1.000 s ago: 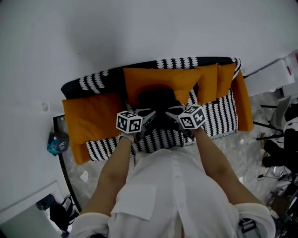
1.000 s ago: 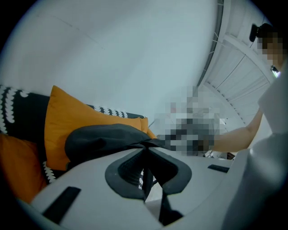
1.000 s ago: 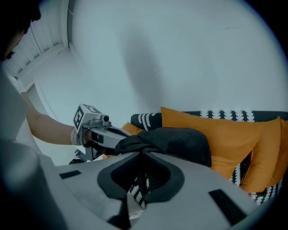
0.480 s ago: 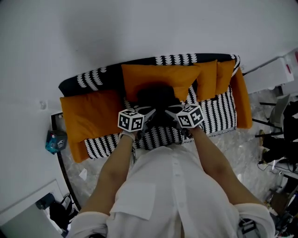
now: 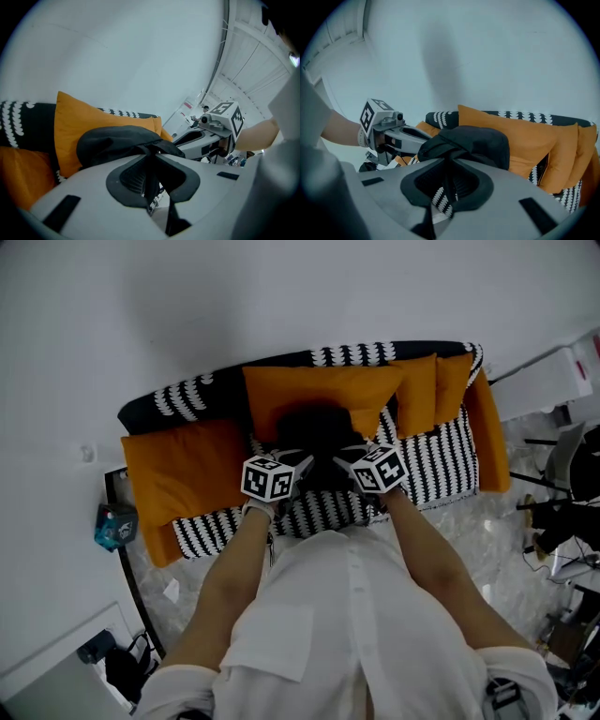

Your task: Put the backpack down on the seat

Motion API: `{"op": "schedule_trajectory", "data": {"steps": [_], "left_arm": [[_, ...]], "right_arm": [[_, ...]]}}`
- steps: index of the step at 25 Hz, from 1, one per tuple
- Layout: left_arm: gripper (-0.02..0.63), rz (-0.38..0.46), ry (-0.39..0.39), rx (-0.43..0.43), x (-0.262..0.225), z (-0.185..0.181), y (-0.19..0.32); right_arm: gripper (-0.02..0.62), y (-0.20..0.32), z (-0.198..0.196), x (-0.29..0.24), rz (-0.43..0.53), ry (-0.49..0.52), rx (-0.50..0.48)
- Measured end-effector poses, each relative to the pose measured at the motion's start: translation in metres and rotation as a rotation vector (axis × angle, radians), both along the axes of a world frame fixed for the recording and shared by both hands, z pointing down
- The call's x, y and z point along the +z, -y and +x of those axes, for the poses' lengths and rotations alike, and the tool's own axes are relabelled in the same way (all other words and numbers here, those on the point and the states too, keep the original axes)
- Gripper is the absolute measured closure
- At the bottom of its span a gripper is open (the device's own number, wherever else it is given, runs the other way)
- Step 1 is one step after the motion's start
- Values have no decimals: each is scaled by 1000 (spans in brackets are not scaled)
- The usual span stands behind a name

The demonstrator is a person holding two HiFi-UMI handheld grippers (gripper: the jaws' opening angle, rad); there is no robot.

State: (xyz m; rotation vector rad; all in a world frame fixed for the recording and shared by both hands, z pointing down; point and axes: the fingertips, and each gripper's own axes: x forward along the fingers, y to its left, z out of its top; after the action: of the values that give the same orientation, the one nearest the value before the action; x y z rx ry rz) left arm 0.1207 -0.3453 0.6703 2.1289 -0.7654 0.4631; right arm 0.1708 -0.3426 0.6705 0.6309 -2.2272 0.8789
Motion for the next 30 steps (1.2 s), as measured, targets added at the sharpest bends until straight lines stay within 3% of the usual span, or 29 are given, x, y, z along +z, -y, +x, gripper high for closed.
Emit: {"op": "schedule_trajectory", "data": {"steps": [6,10,17,25,30], "left_arm": [[498,80,145,32,0,-2,5],[489,119,112,-49,-14,-9,15],[491,187,39,-100,-46,-19,25],[502,338,-142,-151,-131,-43,19],[528,449,-203,-186,-182,-58,13]], "right_arm": [[511,7,4,6,77,-152,-31],[497,15,12,-1,127,-182,8],[506,36,21,-55,243,-74,124],[545,34,39,-140,400,101,178],[566,25,49,-178,458,221,248]]}}
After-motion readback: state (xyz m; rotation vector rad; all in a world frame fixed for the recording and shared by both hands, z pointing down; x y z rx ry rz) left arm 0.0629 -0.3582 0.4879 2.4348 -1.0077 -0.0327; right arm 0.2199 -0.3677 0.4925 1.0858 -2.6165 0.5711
